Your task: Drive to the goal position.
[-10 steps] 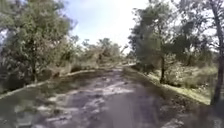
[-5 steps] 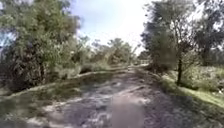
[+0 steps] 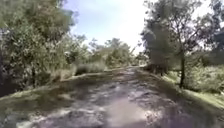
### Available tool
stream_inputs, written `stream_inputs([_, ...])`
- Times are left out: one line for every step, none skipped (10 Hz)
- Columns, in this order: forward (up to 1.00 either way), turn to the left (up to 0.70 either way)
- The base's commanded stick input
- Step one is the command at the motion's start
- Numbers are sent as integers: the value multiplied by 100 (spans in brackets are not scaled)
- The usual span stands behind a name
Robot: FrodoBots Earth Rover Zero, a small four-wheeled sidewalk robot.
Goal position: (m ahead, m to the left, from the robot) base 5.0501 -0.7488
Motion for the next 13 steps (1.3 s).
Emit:
stream_inputs([70,0])
stream_inputs([70,0])
stream_inputs([70,0])
stream_inputs([70,0])
stream_inputs([70,0])
stream_inputs([70,0])
stream_inputs([70,0])
stream_inputs([70,0])
stream_inputs([70,0])
stream_inputs([70,0])
stream_inputs([70,0])
stream_inputs([70,0])
stream_inputs([70,0])
